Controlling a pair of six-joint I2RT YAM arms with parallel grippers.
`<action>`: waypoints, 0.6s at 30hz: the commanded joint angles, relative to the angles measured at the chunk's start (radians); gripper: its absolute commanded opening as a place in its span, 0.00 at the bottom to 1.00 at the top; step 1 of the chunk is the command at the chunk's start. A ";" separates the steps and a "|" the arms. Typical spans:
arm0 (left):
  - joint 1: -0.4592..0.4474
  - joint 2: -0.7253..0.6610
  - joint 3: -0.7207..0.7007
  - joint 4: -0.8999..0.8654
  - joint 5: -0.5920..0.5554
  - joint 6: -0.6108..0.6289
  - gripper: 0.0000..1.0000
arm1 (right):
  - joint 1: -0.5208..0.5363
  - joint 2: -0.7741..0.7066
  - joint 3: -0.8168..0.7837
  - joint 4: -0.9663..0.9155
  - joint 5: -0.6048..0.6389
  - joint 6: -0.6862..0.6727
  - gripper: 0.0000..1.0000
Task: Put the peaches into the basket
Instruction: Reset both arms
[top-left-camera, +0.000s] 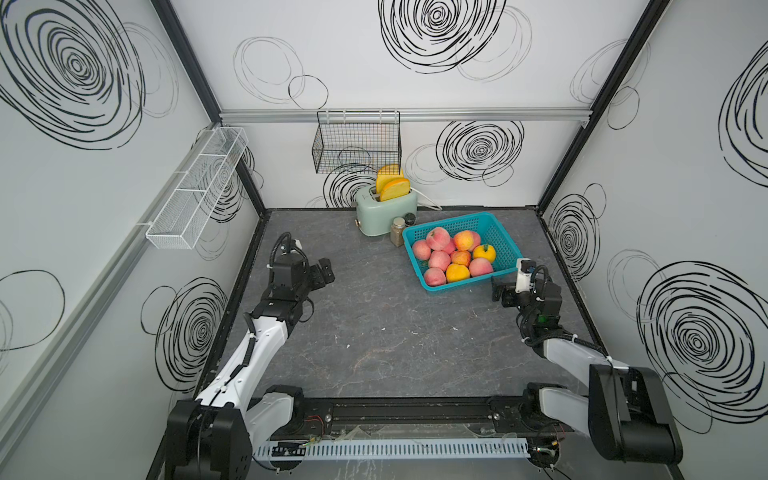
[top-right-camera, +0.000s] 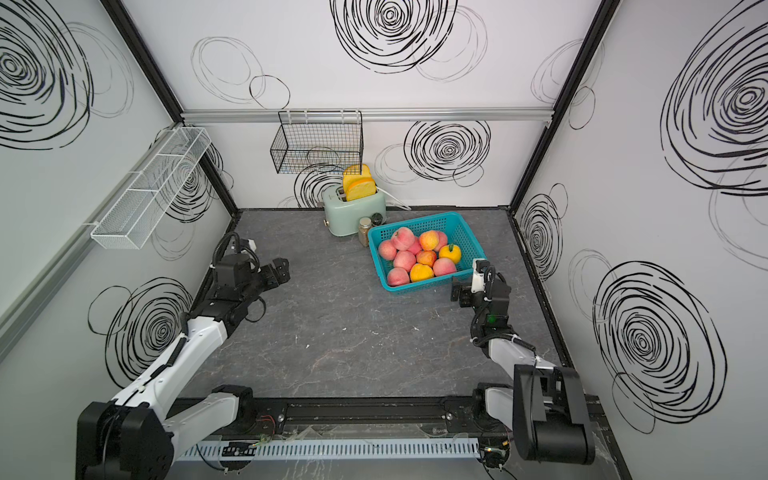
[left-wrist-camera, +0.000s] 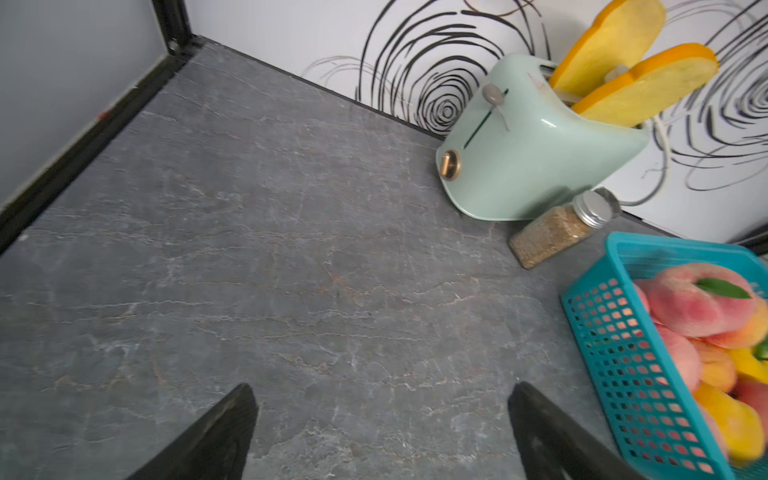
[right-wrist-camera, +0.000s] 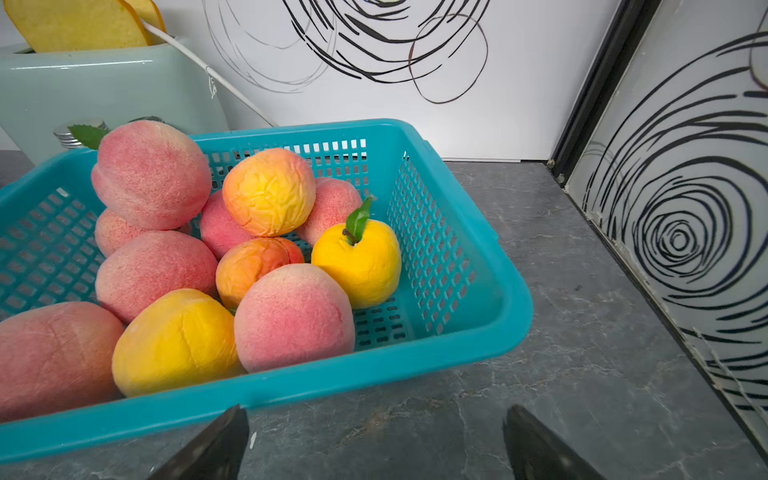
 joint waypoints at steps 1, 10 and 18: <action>-0.009 -0.012 -0.034 0.118 -0.182 0.054 0.98 | -0.004 0.029 0.007 0.134 -0.022 -0.011 0.99; -0.044 -0.004 -0.184 0.461 -0.356 0.276 0.98 | 0.002 0.090 -0.074 0.350 0.061 0.015 0.99; -0.030 0.133 -0.307 0.779 -0.358 0.293 0.98 | 0.002 0.187 -0.071 0.483 0.088 0.029 0.99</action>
